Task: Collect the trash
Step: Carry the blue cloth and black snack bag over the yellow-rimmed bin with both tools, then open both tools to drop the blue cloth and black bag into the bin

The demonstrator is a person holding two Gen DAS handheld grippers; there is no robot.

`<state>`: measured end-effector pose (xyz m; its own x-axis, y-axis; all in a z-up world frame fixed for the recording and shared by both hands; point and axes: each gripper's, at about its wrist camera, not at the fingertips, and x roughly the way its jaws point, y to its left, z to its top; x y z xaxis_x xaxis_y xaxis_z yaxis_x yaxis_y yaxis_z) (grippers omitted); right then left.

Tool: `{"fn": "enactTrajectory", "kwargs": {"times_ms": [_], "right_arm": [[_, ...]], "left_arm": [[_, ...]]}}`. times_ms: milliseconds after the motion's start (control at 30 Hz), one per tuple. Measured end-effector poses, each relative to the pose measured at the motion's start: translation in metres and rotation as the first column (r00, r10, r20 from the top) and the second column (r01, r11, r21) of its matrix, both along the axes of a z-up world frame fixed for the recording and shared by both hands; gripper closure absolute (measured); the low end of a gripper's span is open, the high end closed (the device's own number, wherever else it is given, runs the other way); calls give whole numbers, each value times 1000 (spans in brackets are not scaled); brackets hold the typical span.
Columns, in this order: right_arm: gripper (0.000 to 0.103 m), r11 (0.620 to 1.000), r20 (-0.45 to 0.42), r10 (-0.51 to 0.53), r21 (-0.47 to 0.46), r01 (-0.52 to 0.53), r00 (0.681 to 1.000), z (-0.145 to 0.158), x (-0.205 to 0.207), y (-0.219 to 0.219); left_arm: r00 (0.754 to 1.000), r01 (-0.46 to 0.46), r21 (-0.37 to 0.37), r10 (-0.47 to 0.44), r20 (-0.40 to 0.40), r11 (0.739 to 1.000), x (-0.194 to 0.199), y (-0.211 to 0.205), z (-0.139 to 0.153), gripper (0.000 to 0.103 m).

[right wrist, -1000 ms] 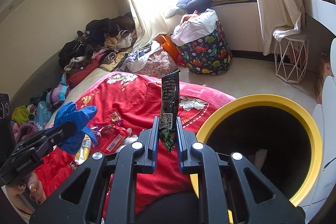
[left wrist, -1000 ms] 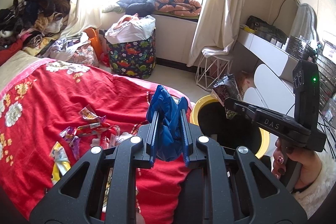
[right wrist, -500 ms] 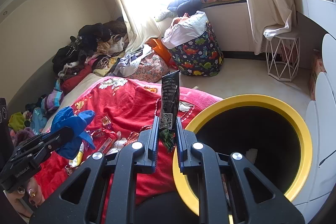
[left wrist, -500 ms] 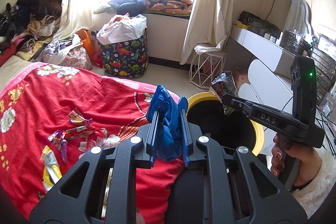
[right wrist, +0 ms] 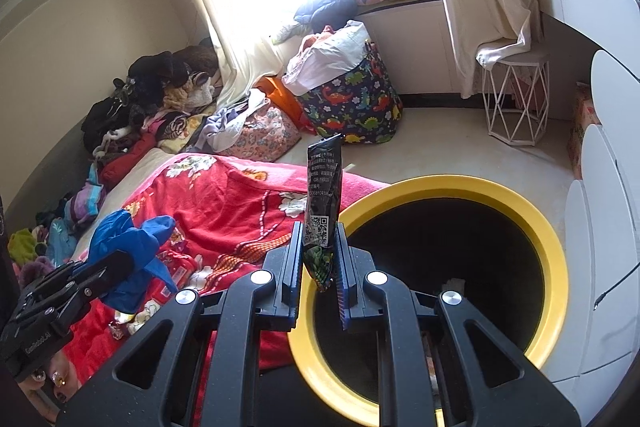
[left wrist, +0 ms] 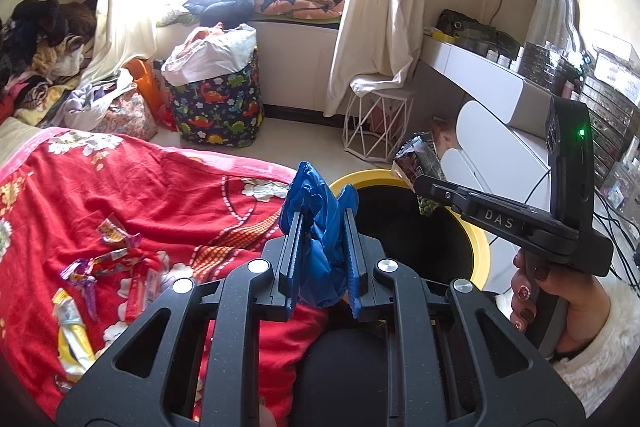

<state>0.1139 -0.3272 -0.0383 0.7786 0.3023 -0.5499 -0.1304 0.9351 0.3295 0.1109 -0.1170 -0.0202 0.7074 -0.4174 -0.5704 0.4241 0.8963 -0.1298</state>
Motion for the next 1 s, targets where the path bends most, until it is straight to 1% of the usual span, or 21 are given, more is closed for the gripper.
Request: {"fn": "enactTrajectory", "kwargs": {"times_ms": [500, 1000], "right_arm": [[88, 995, -38, -97, 6, 98, 995, -19, 3, -40], [86, 991, -97, -128, 26, 131, 987, -41, 6, -69]], "left_arm": [[997, 69, 25, -68, -29, 997, 12, -39, -15, 90], [989, 121, 55, -116, -91, 991, 30, -81, -38, 90]]}}
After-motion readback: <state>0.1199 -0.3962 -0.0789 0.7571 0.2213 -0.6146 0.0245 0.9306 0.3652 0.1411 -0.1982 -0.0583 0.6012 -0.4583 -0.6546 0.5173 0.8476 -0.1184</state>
